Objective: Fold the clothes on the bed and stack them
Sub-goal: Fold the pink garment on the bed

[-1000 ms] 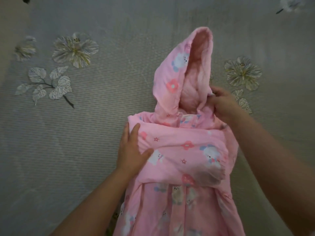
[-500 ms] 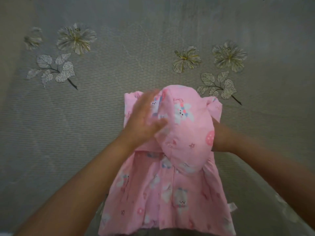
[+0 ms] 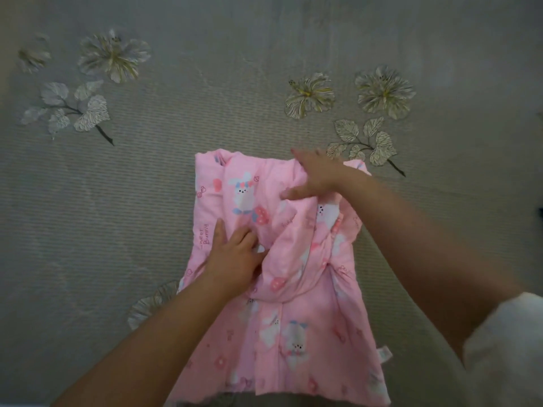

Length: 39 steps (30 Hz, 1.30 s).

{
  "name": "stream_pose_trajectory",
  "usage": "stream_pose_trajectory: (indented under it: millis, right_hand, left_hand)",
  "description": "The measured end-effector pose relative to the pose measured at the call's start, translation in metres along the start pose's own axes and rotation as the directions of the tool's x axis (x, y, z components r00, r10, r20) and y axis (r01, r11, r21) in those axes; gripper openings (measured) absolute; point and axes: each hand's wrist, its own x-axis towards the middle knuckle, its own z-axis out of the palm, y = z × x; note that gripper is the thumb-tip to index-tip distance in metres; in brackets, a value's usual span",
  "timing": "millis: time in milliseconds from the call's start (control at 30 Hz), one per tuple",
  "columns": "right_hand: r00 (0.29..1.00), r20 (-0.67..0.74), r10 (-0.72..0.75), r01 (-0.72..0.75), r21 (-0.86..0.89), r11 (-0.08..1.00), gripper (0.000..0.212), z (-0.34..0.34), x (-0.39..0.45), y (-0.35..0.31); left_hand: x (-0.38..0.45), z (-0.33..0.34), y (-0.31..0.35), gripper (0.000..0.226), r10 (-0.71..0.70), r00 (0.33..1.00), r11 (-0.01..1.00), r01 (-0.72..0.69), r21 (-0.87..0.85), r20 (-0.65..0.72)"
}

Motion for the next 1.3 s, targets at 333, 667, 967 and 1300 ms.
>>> stream_pose_trajectory:
  millis: [333, 667, 967, 1300]
  right_hand:
    - [0.969, -0.245, -0.041, -0.027, -0.269, 0.963, 0.042, 0.020, -0.050, -0.031]
    - [0.245, -0.867, -0.434, 0.054, -0.434, 0.899, 0.016, 0.123, -0.153, -0.054]
    - [0.579, -0.717, -0.388, -0.031, -0.495, 0.869, 0.062, 0.231, -0.184, -0.051]
    - [0.803, -0.435, -0.407, 0.068, -0.612, 0.788, 0.050, 0.204, -0.144, -0.023]
  left_hand:
    - [-0.035, 0.009, -0.009, 0.035, -0.116, 0.982, 0.947, 0.155, -0.282, 0.151]
    - [-0.071, -0.065, 0.011, 0.071, -0.059, 0.860, 0.990, 0.117, 0.083, -0.507]
    - [-0.117, 0.033, 0.047, 0.077, -0.199, 0.978, 0.971, 0.187, 0.147, 0.070]
    - [-0.087, 0.060, 0.030, 0.111, -0.085, 0.996, 0.982, 0.082, 0.172, 0.010]
